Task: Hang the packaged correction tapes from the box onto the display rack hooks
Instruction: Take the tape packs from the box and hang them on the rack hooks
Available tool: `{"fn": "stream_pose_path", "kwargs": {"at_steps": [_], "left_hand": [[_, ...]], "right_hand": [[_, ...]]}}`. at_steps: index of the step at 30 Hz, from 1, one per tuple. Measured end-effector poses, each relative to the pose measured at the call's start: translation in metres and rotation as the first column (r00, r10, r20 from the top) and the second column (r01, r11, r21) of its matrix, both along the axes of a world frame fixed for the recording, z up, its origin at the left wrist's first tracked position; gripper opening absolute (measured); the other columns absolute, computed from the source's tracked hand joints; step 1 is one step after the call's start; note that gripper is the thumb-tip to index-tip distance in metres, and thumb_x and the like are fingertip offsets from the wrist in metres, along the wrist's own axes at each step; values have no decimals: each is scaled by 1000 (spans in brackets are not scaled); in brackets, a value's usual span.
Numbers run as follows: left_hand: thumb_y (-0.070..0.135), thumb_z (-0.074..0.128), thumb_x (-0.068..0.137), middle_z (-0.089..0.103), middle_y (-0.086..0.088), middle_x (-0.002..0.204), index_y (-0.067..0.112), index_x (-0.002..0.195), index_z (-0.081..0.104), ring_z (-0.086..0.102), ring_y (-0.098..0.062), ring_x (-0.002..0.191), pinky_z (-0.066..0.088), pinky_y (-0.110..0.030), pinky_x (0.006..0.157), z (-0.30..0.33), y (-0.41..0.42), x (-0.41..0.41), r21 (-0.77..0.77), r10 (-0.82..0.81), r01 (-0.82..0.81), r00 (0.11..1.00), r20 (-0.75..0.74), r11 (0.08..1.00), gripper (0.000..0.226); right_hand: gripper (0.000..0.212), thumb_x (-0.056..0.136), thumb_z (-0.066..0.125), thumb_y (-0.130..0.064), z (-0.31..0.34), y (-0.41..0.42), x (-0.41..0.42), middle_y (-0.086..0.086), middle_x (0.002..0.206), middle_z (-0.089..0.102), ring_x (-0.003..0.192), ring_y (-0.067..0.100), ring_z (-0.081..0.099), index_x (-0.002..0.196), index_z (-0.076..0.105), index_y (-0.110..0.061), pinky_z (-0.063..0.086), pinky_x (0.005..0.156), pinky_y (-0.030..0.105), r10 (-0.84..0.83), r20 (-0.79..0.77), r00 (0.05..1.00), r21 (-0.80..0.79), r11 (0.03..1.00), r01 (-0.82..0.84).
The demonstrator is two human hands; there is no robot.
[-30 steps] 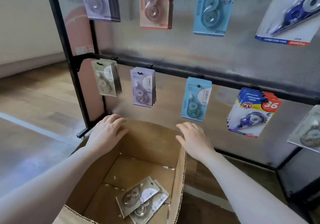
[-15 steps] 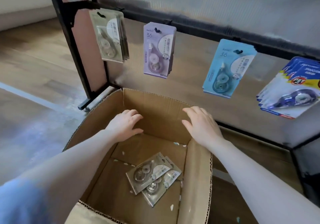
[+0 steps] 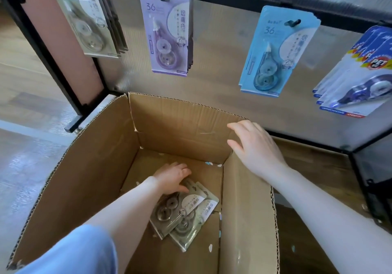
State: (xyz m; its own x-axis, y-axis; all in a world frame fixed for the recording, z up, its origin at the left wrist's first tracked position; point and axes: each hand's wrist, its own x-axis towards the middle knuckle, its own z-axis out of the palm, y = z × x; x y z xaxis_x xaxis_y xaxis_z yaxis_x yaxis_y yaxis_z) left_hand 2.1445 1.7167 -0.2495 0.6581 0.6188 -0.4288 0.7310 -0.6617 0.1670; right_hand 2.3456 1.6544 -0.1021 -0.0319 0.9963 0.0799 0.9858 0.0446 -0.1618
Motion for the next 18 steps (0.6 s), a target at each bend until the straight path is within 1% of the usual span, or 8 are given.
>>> {"fn": "stream_pose_path", "kwargs": {"at_steps": [3, 6, 8, 9, 11, 13, 16, 18], "left_hand": [[51, 55, 86, 33, 1, 146, 23, 141, 34, 31, -21, 131, 33, -39, 102, -8, -1, 6, -27, -51, 51, 999, 6, 998, 66], [51, 56, 85, 35, 1, 143, 25, 140, 36, 32, -22, 129, 34, -39, 101, -11, -1, 6, -52, -85, 85, 996, 14, 995, 64], [52, 57, 84, 39, 0, 137, 24, 136, 41, 36, -22, 125, 36, -38, 98, -11, -1, 4, -41, -101, 101, 995, 6, 994, 62], [53, 59, 82, 42, 0, 132, 22, 131, 45, 39, -22, 120, 37, -37, 94, -12, 0, 3, -34, -96, 96, 995, 3, 995, 60], [54, 66, 75, 49, 0, 116, 18, 113, 52, 44, -20, 108, 39, -33, 83, -13, 1, -1, -43, -50, 50, 999, -3, 998, 53], [51, 72, 70, 50, 2, 101, 19, 95, 50, 47, -18, 94, 38, -30, 70, -13, 2, -8, -120, 47, -48, 999, -8, 992, 47], [43, 76, 70, 47, 5, 89, 21, 87, 43, 44, -14, 78, 35, -27, 58, -6, 4, -20, -280, 199, -202, 979, -41, 938, 43], [39, 75, 72, 47, 4, 87, 23, 80, 43, 43, -14, 74, 34, -25, 56, 1, 5, -31, -327, 215, -228, 974, -77, 917, 37]], "right_hand": [[40, 96, 46, -29, -2, -1, 5, 2, 129, 48, 120, 22, 40, 134, 45, -18, 31, 98, 31, -4, -2, 1000, 5, 1000, 4], [39, 94, 49, -28, -3, 1, 1, 3, 126, 50, 118, 23, 43, 132, 48, -17, 33, 96, 32, -6, -40, 999, 24, 1000, 7], [39, 94, 51, -28, -4, 3, -3, 4, 125, 52, 116, 25, 44, 131, 50, -16, 33, 95, 33, -1, -57, 998, 31, 1000, 3], [38, 94, 51, -28, -5, 4, -4, 5, 124, 52, 116, 25, 45, 130, 50, -16, 34, 95, 33, 1, -58, 998, 32, 999, 1], [38, 94, 51, -28, -5, 3, -3, 4, 124, 52, 116, 24, 45, 130, 50, -16, 34, 95, 33, -4, -56, 998, 31, 999, 6], [38, 94, 51, -28, -6, 2, -1, 4, 125, 52, 116, 24, 45, 130, 50, -16, 34, 95, 33, -9, -55, 998, 28, 1000, 11], [38, 94, 51, -28, -7, 3, 0, 4, 124, 52, 116, 24, 45, 130, 50, -16, 34, 96, 33, -9, -45, 999, 26, 1000, 10], [38, 94, 51, -28, -7, 3, -2, 5, 123, 52, 115, 25, 45, 129, 51, -16, 33, 95, 33, -4, -37, 999, 30, 1000, 5]]}}
